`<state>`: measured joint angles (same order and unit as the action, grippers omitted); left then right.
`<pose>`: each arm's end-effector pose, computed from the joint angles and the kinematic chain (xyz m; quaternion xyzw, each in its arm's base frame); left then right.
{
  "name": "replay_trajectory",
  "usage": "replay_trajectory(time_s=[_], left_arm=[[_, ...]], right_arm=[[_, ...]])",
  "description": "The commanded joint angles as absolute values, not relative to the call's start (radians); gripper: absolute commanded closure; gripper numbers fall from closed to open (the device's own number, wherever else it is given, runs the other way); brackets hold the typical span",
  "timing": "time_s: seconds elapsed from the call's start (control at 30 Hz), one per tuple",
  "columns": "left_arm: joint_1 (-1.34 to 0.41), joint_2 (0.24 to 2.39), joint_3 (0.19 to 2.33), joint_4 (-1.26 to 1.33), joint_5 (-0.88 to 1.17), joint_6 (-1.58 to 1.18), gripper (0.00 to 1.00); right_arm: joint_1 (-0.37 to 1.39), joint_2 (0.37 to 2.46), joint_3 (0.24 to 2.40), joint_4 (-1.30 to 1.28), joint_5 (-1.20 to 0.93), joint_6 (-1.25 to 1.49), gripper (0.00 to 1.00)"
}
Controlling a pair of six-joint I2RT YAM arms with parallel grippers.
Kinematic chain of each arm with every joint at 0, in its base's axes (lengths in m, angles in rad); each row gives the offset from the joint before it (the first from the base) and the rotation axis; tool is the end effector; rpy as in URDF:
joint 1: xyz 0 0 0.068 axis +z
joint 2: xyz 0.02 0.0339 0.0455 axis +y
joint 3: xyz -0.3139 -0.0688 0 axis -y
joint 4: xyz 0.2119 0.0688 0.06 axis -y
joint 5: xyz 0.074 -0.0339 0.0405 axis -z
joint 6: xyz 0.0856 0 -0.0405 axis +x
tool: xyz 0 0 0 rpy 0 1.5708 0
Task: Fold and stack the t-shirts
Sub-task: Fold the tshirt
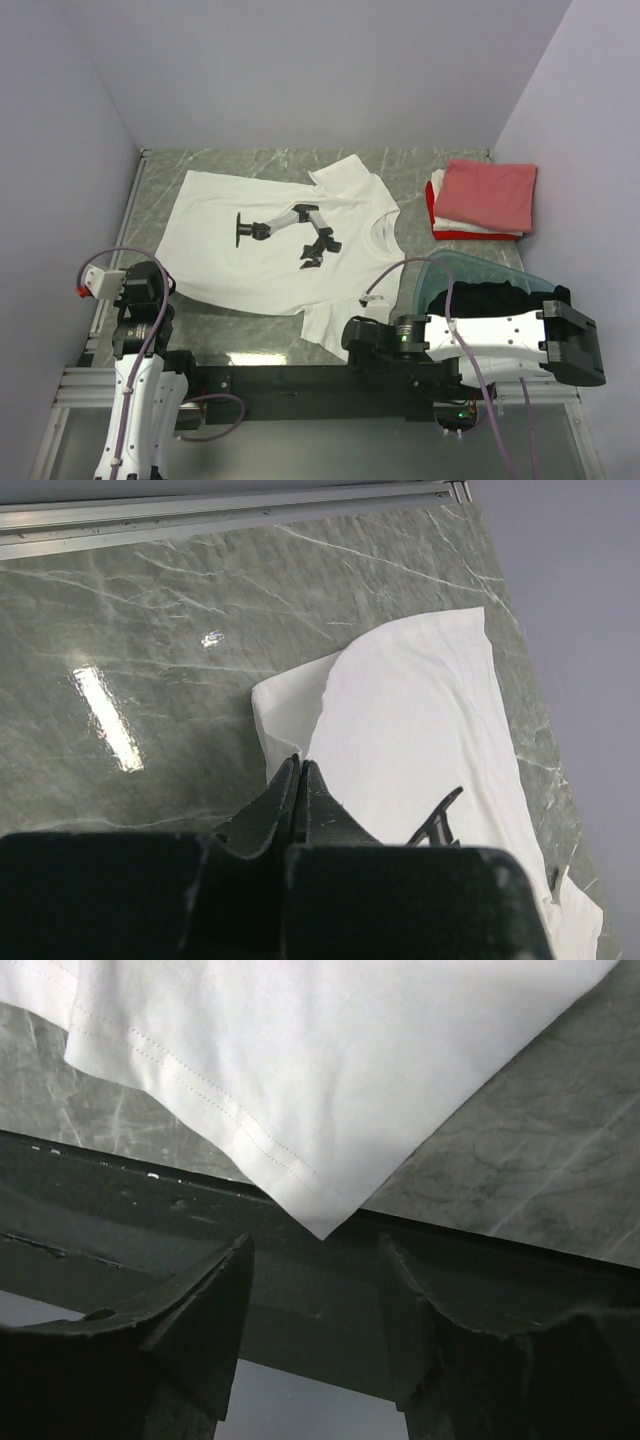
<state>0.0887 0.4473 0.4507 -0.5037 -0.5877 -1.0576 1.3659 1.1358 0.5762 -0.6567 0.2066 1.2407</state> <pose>0.0716 0.0540 0.2403 -0.5706 0.6116 -0.0069 0.5480 0.0485 0.1471 0.1886 -0.0431 0.9783 0.1423 0.1442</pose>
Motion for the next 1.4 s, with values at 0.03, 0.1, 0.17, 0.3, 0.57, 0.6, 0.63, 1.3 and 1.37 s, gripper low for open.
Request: replay_trajectory(time_s=[0.03,0.1,0.17,0.3,0.57,0.6,0.63,1.3,1.37], left_arm=[[0.092,0.44,0.466,-0.468,-0.581,-1.032,0.99],[0.092,0.442,0.468,-0.469,-0.581,-1.032,0.99],[0.094,0.442,0.468,-0.471,-0.581,-1.032,0.99],[0.094,0.443,0.466,-0.474,-0.581,-1.034,0.99],[0.094,0.446,0.466,-0.469,-0.58,-1.034,0.99],[0.094,0.448,0.466,-0.469,-0.58,-1.035,0.99],[0.094,0.448,0.466,-0.468,-0.581,-1.035,0.99],[0.094,0.448,0.466,-0.46,-0.575,-1.034,0.99],[0.094,0.448,0.468,-0.459,-0.574,-1.032,0.99]], right_arm=[[1.373,1.17,0.603,-0.637,0.245,1.258,0.39],[1.373,1.192,0.601,-0.621,0.241,1.253,0.39],[1.374,1.215,0.598,-0.609,0.233,1.249,0.39],[1.373,1.247,0.595,-0.591,0.233,1.247,0.39],[1.385,1.315,0.601,-0.632,0.233,1.258,0.54],[1.385,1.322,0.604,-0.655,0.242,1.261,0.54],[1.391,1.337,0.61,-0.663,0.247,1.265,0.55],[1.442,1.505,0.701,-0.742,0.285,1.259,1.0],[1.442,1.47,0.727,-0.823,0.323,1.259,1.0]])
